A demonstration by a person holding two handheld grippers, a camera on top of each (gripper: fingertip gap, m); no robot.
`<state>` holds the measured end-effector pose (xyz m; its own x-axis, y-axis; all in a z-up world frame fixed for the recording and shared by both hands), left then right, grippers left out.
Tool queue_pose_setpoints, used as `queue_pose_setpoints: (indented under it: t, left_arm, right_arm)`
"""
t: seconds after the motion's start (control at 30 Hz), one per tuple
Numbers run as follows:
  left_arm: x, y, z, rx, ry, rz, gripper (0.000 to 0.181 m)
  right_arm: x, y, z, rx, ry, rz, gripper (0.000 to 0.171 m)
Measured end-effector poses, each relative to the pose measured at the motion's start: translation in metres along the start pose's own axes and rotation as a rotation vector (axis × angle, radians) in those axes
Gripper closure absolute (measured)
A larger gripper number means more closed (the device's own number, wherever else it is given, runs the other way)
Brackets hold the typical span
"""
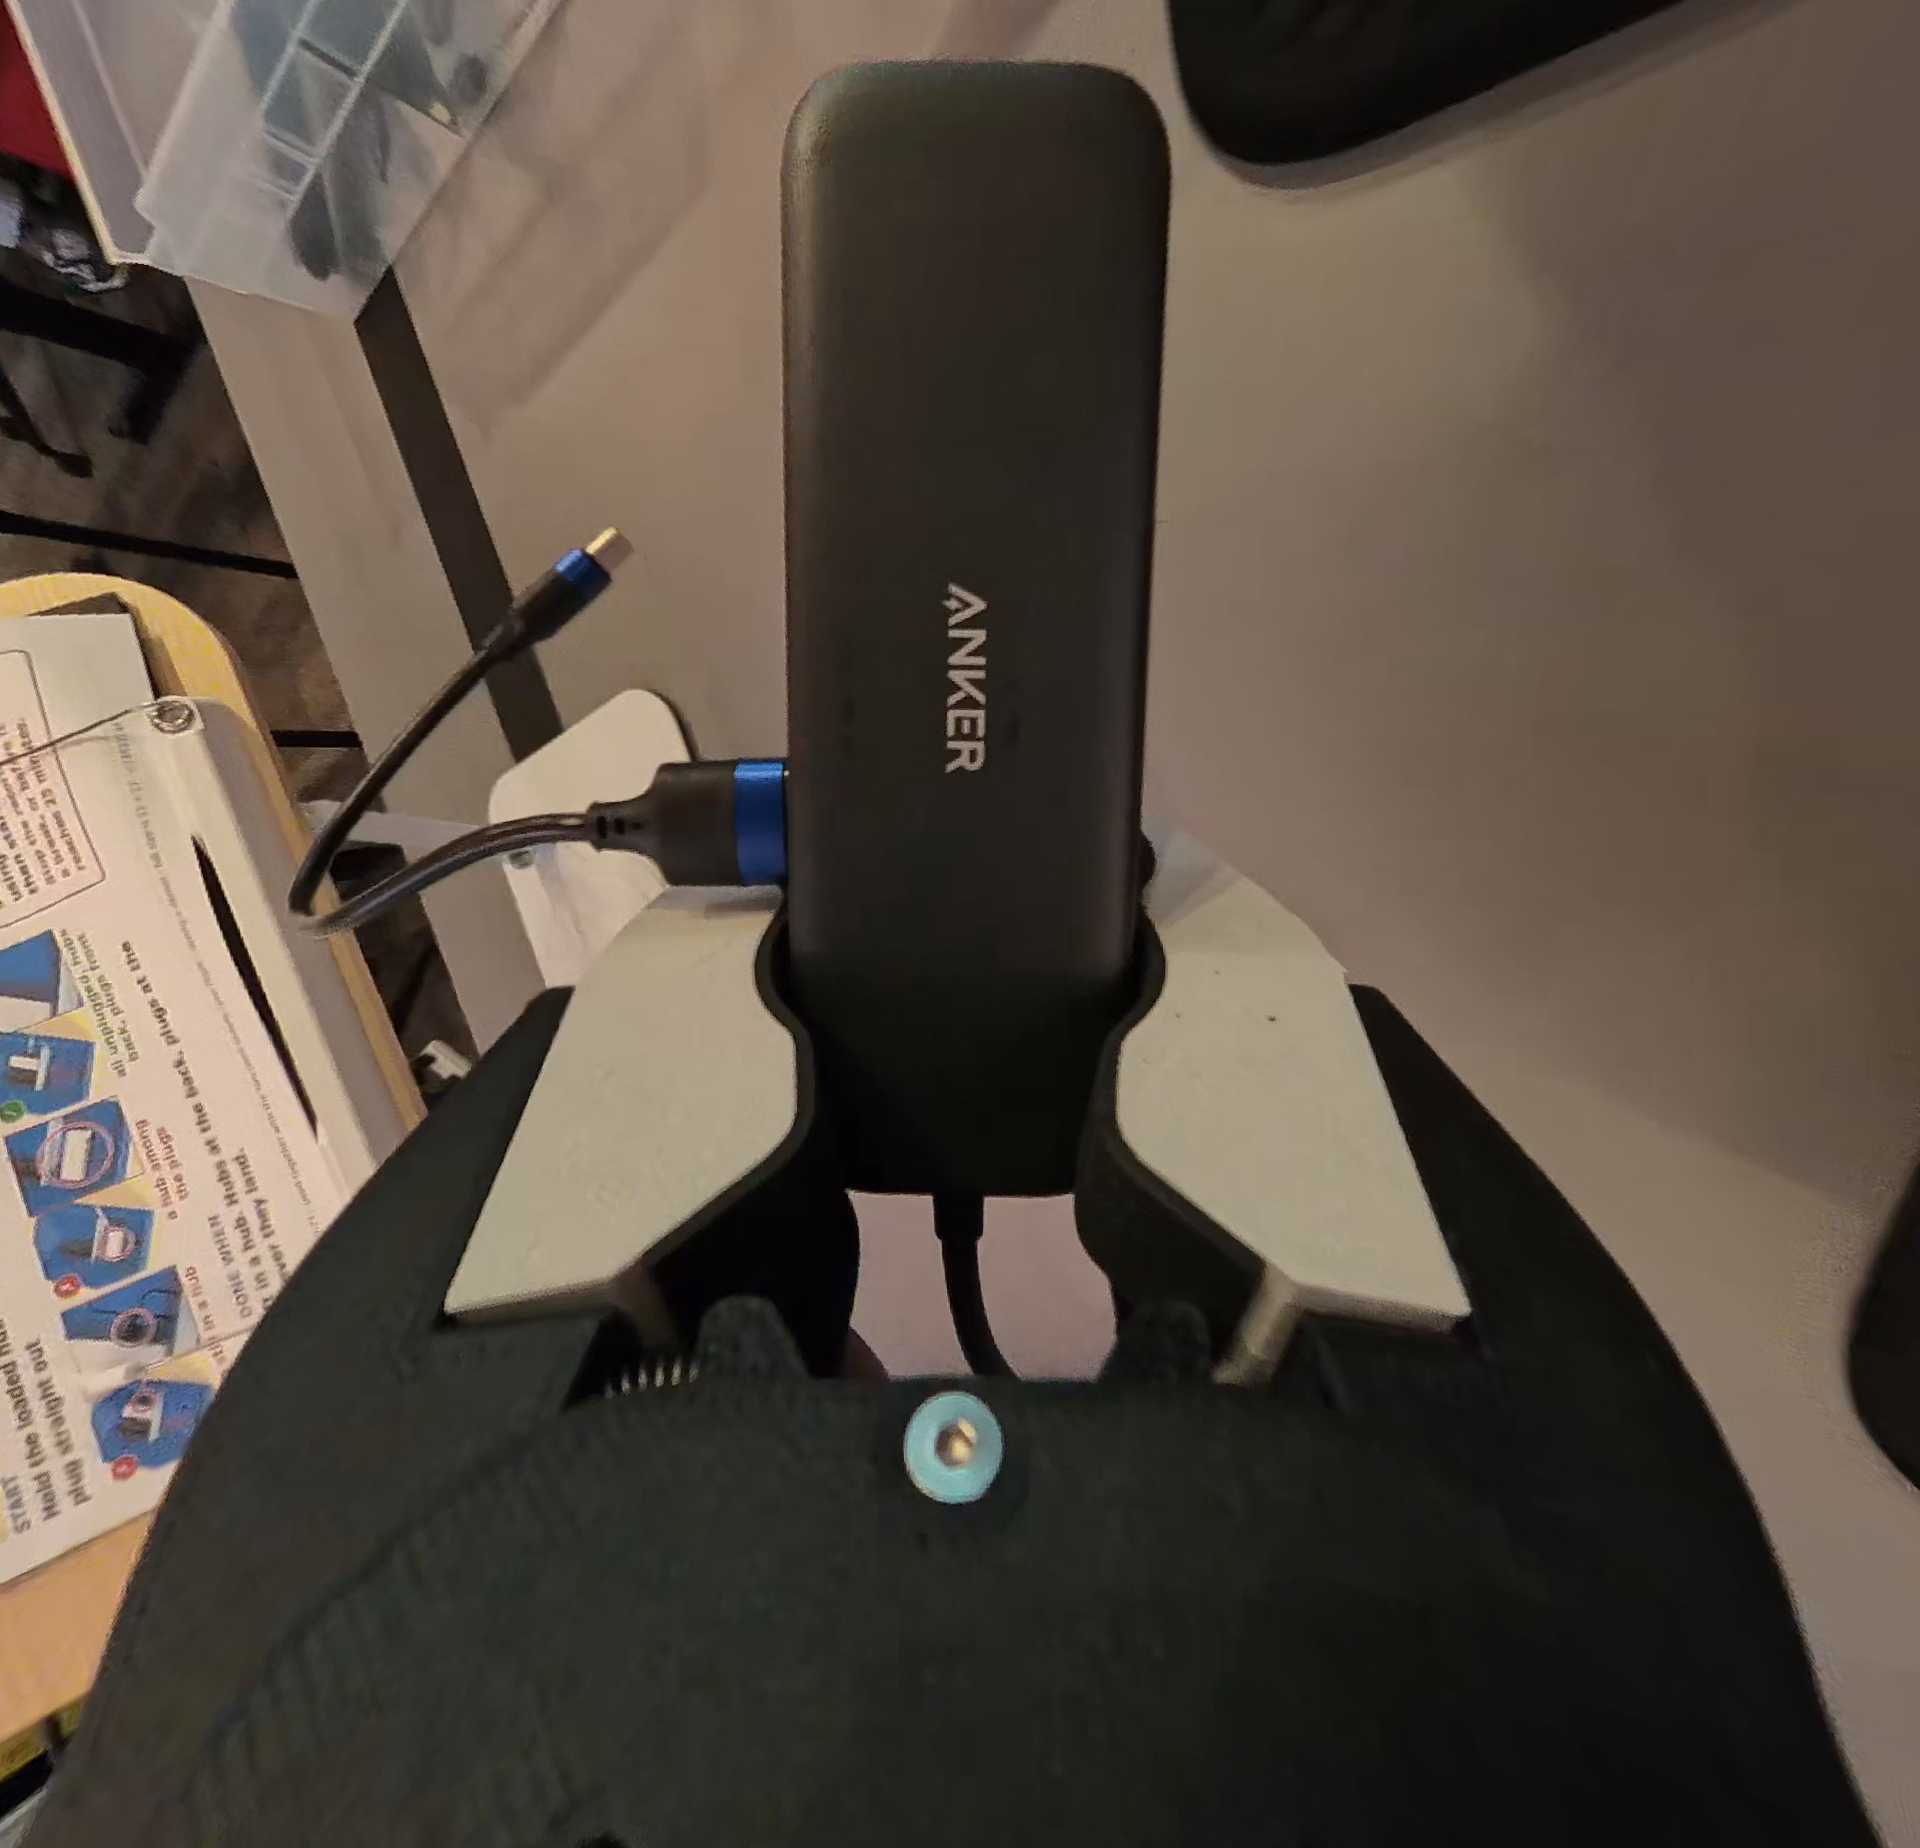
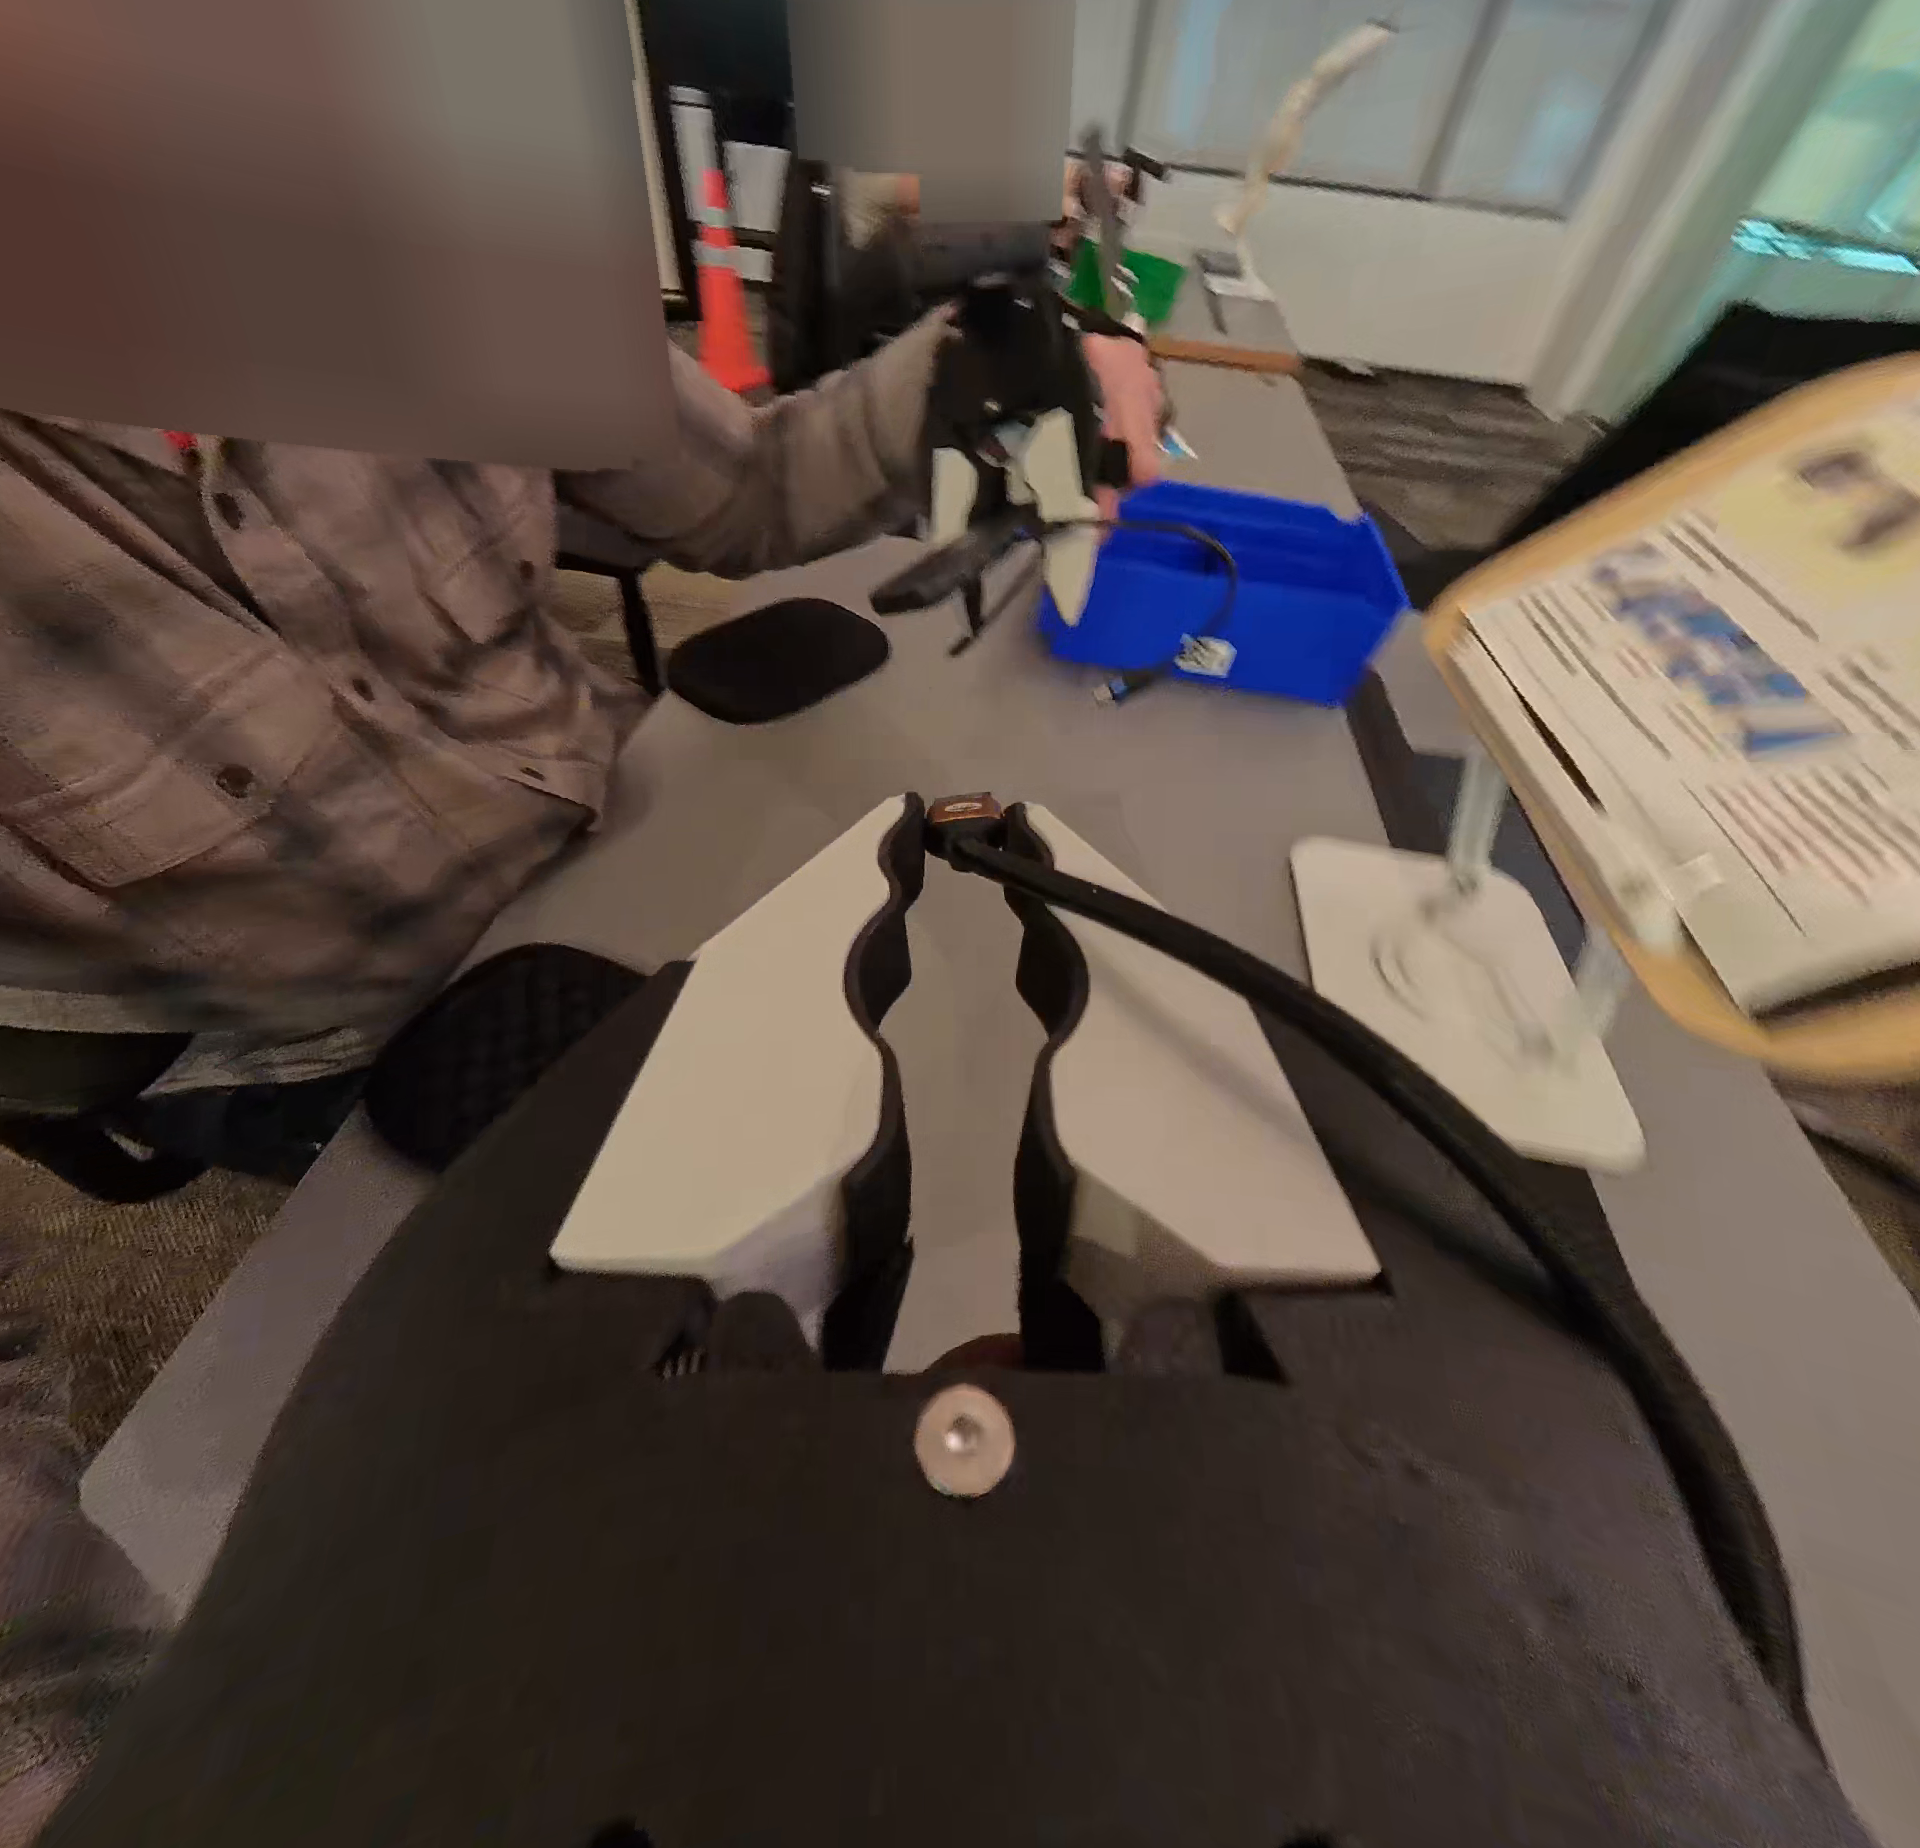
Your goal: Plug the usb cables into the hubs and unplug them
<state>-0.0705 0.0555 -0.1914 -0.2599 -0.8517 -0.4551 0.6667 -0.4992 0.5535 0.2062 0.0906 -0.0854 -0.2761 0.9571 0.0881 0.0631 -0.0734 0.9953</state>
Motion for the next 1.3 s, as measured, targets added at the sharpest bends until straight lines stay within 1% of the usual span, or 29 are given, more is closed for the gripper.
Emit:
queue_pose_setpoints:
  t: [0.03,0.13,0.23,0.3,0.43,0.53,0.63,0.8,0.83,0.9,0.93,0.97,1.03,1.07,1.13,1.17,1.2,1.23,1.27,1.3]
  left_arm:
    - [-0.004,-0.002,-0.004,0.004,0.016,0.000,0.126]
    - [-0.014,-0.004,-0.012,0.060,0.048,0.011,0.126]
    - [-0.018,-0.004,-0.020,0.092,0.064,0.011,0.126]
    - [-0.017,-0.006,-0.026,0.101,0.062,0.011,0.126]
    - [-0.015,-0.012,-0.034,0.129,0.057,0.037,0.126]
    - [-0.015,-0.016,-0.035,0.138,0.062,0.048,0.126]
    - [-0.016,-0.017,-0.032,0.133,0.075,0.043,0.126]
    - [-0.014,-0.014,-0.033,0.152,0.074,0.039,0.126]
    - [-0.014,-0.015,-0.034,0.149,0.072,0.040,0.126]
    - [-0.013,-0.016,-0.036,0.147,0.064,0.041,0.126]
    - [-0.012,-0.015,-0.037,0.151,0.059,0.042,0.126]
    - [-0.012,-0.015,-0.038,0.152,0.057,0.041,0.126]
    - [-0.011,-0.016,-0.040,0.151,0.052,0.040,0.126]
    - [-0.011,-0.016,-0.040,0.152,0.052,0.039,0.126]
    - [-0.010,-0.015,-0.039,0.161,0.051,0.040,0.126]
    - [-0.010,-0.014,-0.038,0.166,0.051,0.040,0.126]
    - [-0.010,-0.014,-0.037,0.172,0.050,0.041,0.126]
    - [-0.010,-0.013,-0.036,0.177,0.048,0.042,0.126]
    - [-0.009,-0.012,-0.035,0.184,0.048,0.041,0.126]
    - [-0.009,-0.009,-0.034,0.198,0.044,0.041,0.126]
  right_arm:
    - [0.007,-0.004,0.019,-0.011,-0.053,-0.025,0.158]
    - [0.030,-0.027,0.073,-0.062,-0.202,-0.104,0.158]
    - [0.049,-0.051,0.114,-0.067,-0.306,-0.187,0.158]
    - [0.057,-0.064,0.133,-0.046,-0.338,-0.235,0.158]
    - [0.074,-0.108,0.166,-0.092,-0.433,-0.359,0.158]
    - [0.082,-0.134,0.184,-0.116,-0.490,-0.448,0.158]
    - [0.084,-0.166,0.197,-0.207,-0.543,-0.571,0.158]
    - [0.077,-0.221,0.217,-0.476,-0.635,-0.782,0.158]
    - [0.073,-0.229,0.219,-0.540,-0.636,-0.817,0.155]
    - [0.063,-0.240,0.221,-0.668,-0.631,-0.882,0.129]
    - [0.058,-0.242,0.222,-0.723,-0.623,-0.908,0.121]
    - [0.054,-0.244,0.224,-0.782,-0.624,-0.919,0.117]
    - [0.046,-0.242,0.234,-0.912,-0.639,-0.922,0.113]
    - [0.041,-0.237,0.236,-0.962,-0.636,-0.913,0.108]
    - [0.032,-0.222,0.249,-1.096,-0.673,-0.866,0.106]
    - [0.027,-0.211,0.253,-1.155,-0.691,-0.820,0.106]
    - [0.026,-0.196,0.251,-1.190,-0.713,-0.742,0.109]
    - [0.029,-0.179,0.244,-1.213,-0.733,-0.638,0.112]
    - [0.033,-0.161,0.227,-1.216,-0.724,-0.500,0.115]
    - [0.036,-0.143,0.199,-1.174,-0.686,-0.367,0.117]
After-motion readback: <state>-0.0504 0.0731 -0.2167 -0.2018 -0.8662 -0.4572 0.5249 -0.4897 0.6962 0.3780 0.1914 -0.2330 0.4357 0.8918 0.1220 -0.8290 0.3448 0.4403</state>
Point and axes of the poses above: each gripper's, where its closed fingertips meet, z back along the fingers, y out of its top, x = y × z across the jaws, the point moved 1 cm from there along z, back along the fingers, and after that the axes turned 15 degrees about x, right-handed, at the moved point
